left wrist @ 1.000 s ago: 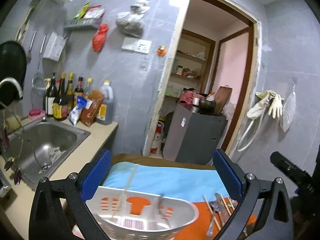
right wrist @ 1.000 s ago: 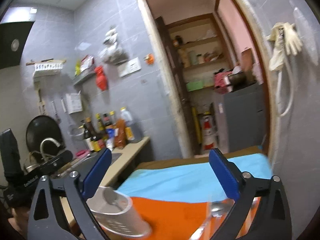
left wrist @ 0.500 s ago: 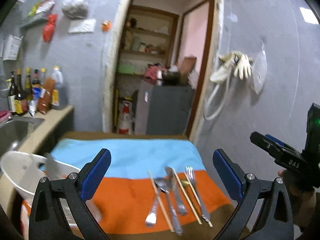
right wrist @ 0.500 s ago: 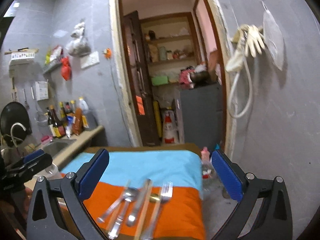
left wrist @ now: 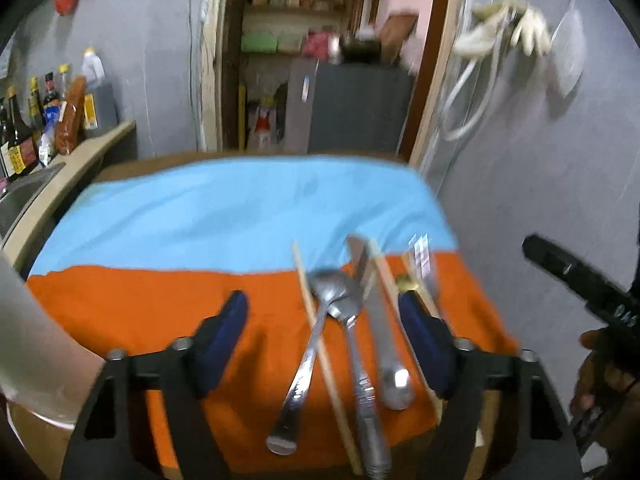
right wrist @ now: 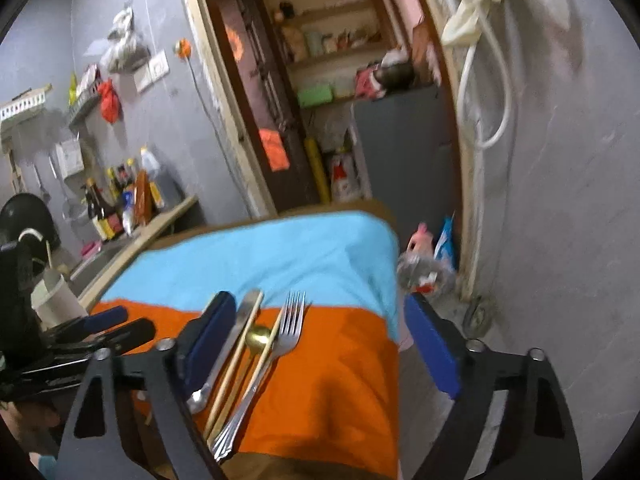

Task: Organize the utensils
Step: 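Move both tools back down to the remaining utensils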

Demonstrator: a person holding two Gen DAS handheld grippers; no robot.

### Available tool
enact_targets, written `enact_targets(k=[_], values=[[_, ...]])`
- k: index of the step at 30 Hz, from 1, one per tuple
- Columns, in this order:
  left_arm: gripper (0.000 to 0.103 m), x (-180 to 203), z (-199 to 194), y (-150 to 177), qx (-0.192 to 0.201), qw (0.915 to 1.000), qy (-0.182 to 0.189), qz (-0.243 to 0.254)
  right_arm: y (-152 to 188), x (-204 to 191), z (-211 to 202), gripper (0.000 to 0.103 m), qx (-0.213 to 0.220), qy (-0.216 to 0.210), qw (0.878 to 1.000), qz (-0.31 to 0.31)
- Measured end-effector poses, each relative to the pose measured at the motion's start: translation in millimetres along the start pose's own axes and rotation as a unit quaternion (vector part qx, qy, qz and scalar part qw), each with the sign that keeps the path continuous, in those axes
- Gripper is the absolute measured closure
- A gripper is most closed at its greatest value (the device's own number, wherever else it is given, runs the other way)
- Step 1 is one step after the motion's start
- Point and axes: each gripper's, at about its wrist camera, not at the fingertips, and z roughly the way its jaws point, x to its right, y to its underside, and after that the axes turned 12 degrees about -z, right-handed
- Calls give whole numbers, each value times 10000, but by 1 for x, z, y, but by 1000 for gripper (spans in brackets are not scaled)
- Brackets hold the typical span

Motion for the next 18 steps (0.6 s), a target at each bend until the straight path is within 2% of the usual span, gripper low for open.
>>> enact_targets(k=[1,2,3,4,5,8,10,12,18], values=[[56,-1,10,1,-200,9998,-78,51,1,-1,7,29,-80,-79,9999,16],[67,-3,19,2,-368,9992,-129,67,3,-2,17,34,-215,-161,9996,15],[71,-5,25,4,-474,9988,-133,61,5,-1,22,37,-310,-235,9992,4],[71,-7,29,5,-561,9983,-135,55,6,-2,30,47,-427,-316,9986,-25],[71,-10,30,5,-555,9984,-73,46,7,-5,38,52,-556,-373,9977,-75],[71,-13,33,2,-615,9981,6,51,9,-8,54,57,-796,-537,9952,-167],[75,-20,34,-2,-704,9973,168,-83,8,-11,64,60,-977,-632,9929,-253],[85,-27,36,-6,-799,9959,341,-257,7,-13,73,62,-1149,-706,9903,-321],[93,-35,30,-12,-962,9926,620,-414,1,-9,92,68,-1307,-764,9875,-445]])
